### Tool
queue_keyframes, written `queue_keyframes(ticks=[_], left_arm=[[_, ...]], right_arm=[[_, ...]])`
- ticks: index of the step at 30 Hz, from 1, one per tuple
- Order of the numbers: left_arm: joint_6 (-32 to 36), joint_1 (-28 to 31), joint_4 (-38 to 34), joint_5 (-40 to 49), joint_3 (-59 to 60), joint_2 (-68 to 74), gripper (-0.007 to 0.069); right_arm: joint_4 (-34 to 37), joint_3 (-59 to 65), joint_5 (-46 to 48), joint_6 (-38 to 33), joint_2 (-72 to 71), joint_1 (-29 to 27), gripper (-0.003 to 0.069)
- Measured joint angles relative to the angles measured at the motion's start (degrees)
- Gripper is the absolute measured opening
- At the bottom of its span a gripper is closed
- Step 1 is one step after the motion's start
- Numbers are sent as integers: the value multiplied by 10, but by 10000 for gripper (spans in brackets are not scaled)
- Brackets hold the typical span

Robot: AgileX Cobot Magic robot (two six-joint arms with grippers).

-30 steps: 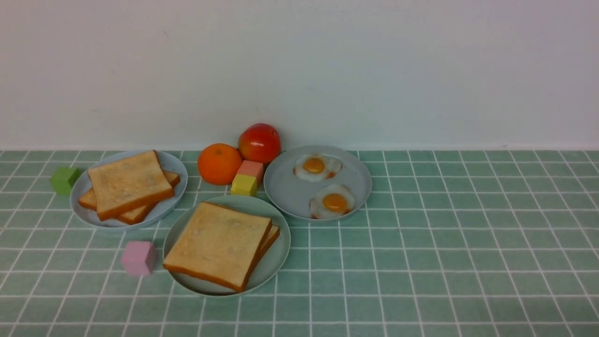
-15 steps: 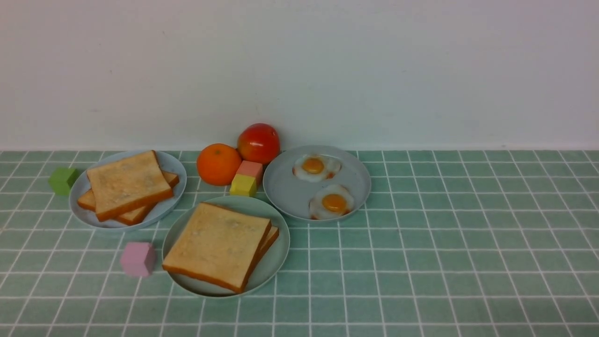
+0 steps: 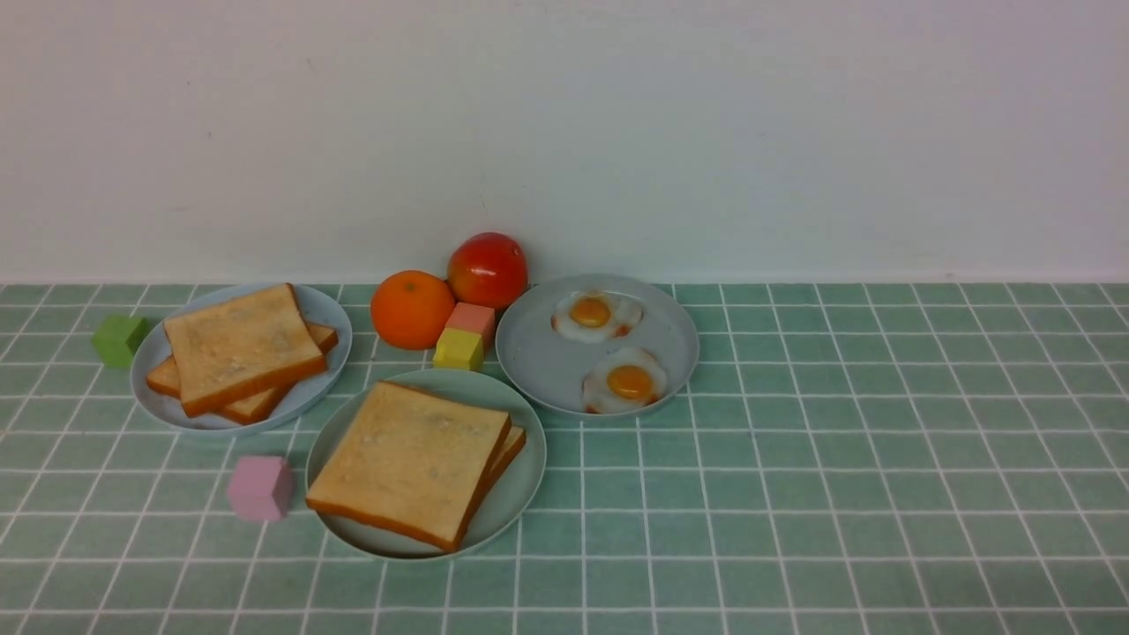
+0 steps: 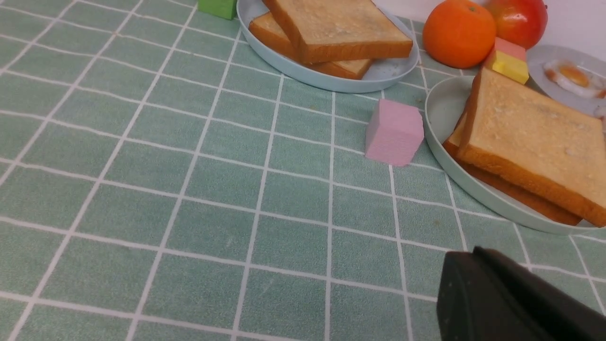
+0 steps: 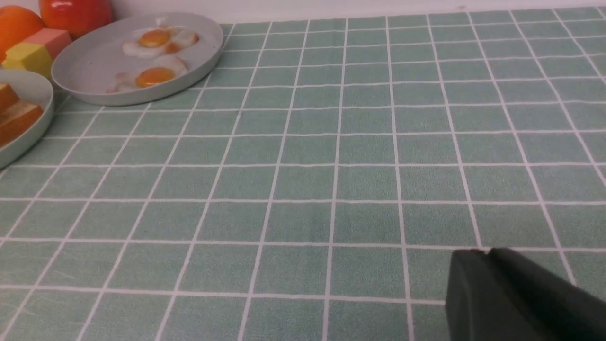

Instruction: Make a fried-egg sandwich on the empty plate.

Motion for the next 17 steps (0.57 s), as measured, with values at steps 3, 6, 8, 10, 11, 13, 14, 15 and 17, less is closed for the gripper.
queue_keyframes(ticks=[3, 6, 8, 10, 11, 13, 14, 15, 17], left_arm=[[0, 0, 0, 0, 0, 0, -13], [0, 0, 0, 0, 0, 0, -11], [0, 0, 0, 0, 0, 0, -11], [0, 0, 0, 0, 0, 0, -10], [0, 0, 0, 0, 0, 0, -10], [0, 0, 0, 0, 0, 0, -9], [0, 0, 0, 0, 0, 0, -9], [0, 0, 0, 0, 0, 0, -9], [0, 0, 0, 0, 0, 0, -9]], right_arm=[[0, 0, 0, 0, 0, 0, 58], [0, 0, 0, 0, 0, 0, 62], [0, 0, 0, 0, 0, 0, 64], [0, 0, 0, 0, 0, 0, 69], [0, 0, 0, 0, 0, 0, 71], [0, 0, 0, 0, 0, 0, 76], [0, 0, 0, 0, 0, 0, 76], [0, 0, 0, 0, 0, 0, 78], [0, 0, 0, 0, 0, 0, 81]])
